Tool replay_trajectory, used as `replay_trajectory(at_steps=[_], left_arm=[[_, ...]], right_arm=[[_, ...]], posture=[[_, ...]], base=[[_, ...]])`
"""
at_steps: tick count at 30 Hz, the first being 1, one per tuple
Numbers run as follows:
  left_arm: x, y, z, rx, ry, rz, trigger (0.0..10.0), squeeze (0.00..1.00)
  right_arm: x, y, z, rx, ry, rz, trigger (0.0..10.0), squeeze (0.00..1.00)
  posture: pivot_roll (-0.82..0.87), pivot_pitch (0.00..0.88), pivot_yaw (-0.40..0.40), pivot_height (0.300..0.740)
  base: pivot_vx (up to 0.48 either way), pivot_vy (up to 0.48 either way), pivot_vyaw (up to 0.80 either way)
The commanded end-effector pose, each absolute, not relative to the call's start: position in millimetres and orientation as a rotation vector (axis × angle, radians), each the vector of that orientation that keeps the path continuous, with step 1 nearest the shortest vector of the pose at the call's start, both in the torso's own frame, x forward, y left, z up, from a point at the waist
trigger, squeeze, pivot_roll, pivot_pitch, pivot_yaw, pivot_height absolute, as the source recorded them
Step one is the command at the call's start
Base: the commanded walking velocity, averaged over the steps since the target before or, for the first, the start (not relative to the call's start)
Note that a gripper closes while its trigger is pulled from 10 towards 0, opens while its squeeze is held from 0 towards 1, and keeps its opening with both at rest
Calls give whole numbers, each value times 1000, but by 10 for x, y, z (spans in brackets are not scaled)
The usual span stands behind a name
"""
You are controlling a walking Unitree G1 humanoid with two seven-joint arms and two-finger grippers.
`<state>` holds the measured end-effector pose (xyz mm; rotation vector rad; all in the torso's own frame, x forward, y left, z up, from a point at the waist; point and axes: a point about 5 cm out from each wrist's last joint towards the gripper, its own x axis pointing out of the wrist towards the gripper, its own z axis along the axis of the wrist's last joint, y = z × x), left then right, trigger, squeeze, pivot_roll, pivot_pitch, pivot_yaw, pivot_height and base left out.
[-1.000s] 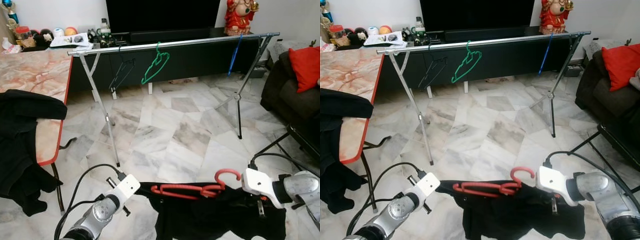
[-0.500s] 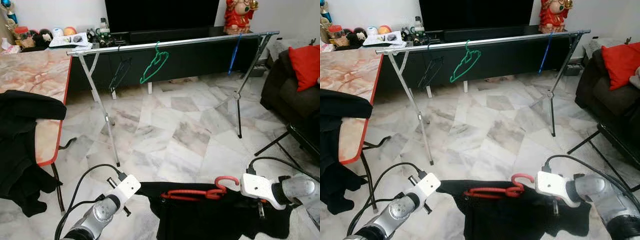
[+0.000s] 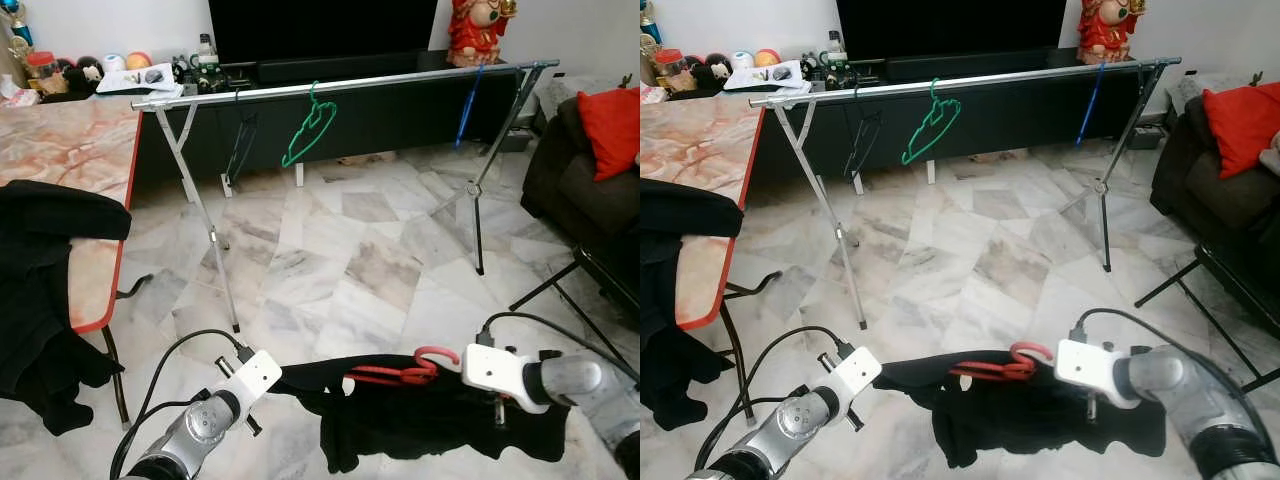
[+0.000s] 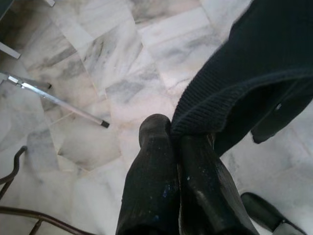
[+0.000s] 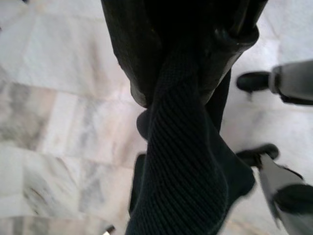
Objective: Hang hanger
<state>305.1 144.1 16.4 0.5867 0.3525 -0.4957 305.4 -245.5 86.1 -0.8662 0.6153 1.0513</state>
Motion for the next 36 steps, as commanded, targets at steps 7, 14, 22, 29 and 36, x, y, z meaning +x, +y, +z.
replay_trajectory(at_steps=[7,14,22,29,36], left_arm=[[3211,1295,445,494,276,-613,0,0],[3124,1131,605,405,263,-838,0,0],[3073,1040,759,343,248,-936,0,0],[2981,856,951,227,218,-1040,0,0],[2746,825,907,221,318,-1187,0,0]], right_arm=[[3020,-2320,658,-826,640,1062,10000,0],[3173,-2207,592,-847,588,853,10000,0],[3230,-1979,557,-681,510,794,10000,0],[3149,-1676,378,-596,516,850,10000,0],[3329,-1511,551,-393,361,670,10000,0]], posture=[[22,90,32,740],[29,89,34,740],[45,85,35,740],[52,78,37,740],[56,75,38,740]], base=[[0,0,0],[0,0,0],[0,0,0],[0,0,0],[0,0,0]])
